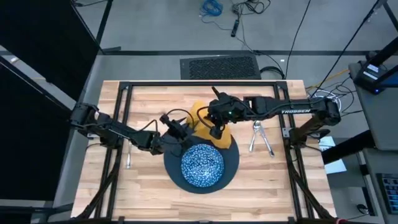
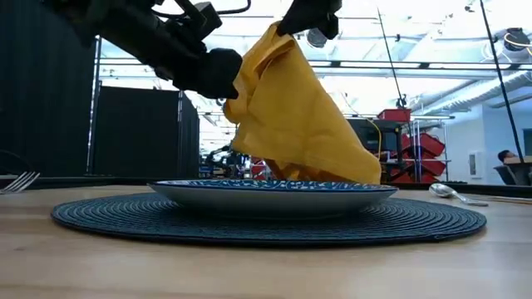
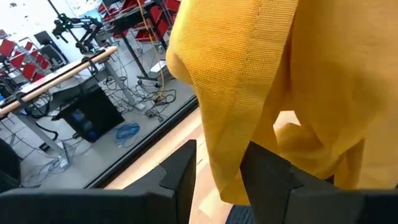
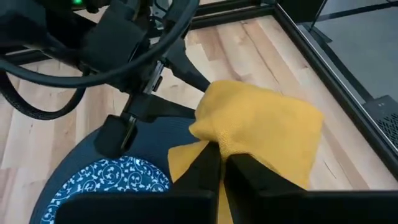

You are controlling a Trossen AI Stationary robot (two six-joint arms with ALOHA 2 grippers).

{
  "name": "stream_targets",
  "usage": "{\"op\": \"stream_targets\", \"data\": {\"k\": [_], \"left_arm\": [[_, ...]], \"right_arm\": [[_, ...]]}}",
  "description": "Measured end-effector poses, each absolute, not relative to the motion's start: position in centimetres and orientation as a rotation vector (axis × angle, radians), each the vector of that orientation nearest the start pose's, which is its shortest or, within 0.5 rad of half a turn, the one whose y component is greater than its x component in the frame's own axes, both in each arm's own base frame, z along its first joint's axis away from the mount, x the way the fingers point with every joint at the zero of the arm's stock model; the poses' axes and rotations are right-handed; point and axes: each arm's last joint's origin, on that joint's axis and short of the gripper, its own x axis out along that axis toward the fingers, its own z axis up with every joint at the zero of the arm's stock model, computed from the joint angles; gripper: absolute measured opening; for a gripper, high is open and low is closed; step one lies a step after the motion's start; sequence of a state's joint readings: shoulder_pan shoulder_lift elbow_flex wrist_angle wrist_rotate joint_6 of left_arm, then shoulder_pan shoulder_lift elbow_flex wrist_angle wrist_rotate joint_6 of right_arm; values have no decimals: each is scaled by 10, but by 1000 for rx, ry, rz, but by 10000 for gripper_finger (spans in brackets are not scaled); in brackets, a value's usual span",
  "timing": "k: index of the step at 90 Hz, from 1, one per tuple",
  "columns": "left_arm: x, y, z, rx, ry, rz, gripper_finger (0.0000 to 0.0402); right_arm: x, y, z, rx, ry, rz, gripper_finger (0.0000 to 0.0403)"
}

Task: Set table place
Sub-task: Fold the yellow table napkin

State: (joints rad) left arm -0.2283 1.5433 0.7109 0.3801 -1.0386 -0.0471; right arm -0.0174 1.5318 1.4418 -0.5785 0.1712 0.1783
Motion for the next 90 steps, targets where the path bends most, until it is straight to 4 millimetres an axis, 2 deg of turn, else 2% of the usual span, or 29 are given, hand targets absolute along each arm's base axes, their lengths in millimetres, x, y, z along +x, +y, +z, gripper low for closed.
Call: {"op": "stream_targets", "data": {"k": [79,90], "left_arm": [[292,-36,183,182,407,806,107],[292,-34,182,182,419,799,85]], "right_arm": [[336,-8,346,122,637,-212,0],[336,-8,346,122,638,-212,0]]}}
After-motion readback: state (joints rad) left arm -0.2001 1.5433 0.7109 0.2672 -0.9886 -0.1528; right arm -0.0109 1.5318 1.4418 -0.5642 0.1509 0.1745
